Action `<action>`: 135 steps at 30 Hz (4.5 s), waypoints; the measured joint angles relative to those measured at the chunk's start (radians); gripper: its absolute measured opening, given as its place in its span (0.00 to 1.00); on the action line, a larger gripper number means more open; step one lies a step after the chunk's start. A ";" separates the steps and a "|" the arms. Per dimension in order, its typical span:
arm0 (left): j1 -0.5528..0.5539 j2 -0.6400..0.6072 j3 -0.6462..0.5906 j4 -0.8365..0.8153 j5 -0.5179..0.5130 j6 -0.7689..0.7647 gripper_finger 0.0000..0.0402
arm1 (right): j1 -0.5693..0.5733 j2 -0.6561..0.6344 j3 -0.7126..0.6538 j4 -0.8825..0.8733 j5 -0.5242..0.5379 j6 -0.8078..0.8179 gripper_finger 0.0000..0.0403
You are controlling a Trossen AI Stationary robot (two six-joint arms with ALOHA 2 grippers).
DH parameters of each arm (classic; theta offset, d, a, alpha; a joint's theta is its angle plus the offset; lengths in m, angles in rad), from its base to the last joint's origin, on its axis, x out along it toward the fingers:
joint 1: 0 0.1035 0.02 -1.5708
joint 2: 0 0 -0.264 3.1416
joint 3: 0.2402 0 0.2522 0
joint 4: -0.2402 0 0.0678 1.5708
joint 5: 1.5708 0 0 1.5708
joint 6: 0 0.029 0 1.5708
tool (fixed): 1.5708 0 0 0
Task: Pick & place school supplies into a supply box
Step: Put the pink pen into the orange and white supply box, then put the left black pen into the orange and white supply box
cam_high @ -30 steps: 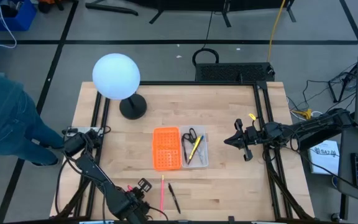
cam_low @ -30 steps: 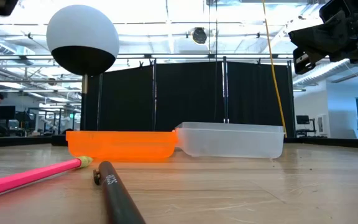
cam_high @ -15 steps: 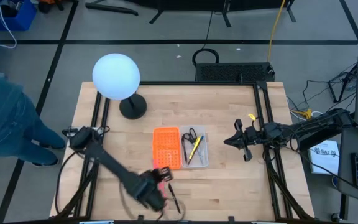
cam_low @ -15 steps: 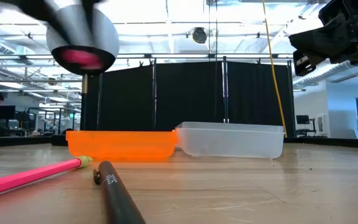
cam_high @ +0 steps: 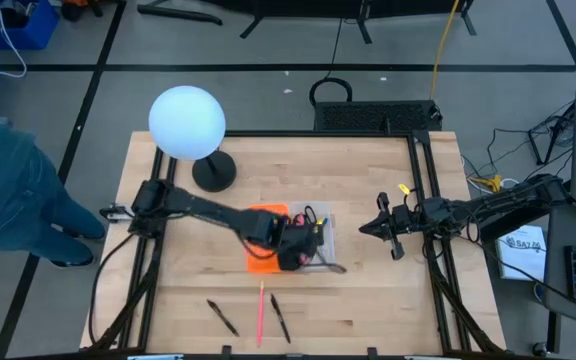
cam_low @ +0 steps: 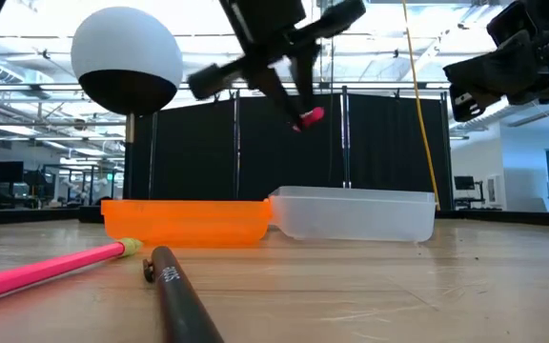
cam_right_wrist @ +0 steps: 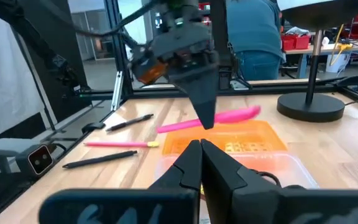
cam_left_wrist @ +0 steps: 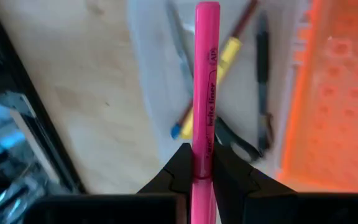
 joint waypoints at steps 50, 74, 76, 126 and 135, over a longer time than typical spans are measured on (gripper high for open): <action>0.152 0.049 -0.232 0.237 0.237 0.022 0.39 | 0.000 -0.001 0.000 0.113 0.004 -0.206 0.00; -0.151 -0.407 -0.229 0.152 -0.058 -1.430 0.15 | 0.000 -0.001 0.000 0.137 0.004 -0.269 0.00; -0.186 -0.427 -0.228 0.111 -0.050 -1.639 0.12 | 0.000 -0.001 0.000 0.161 0.004 -0.270 0.00; -0.679 -0.018 -0.229 -0.144 0.150 -1.766 0.49 | 0.000 0.000 0.000 0.081 0.000 0.031 0.00; -0.653 0.061 -0.229 -0.136 0.210 -1.682 0.44 | 0.000 0.000 0.000 0.082 0.003 0.030 0.00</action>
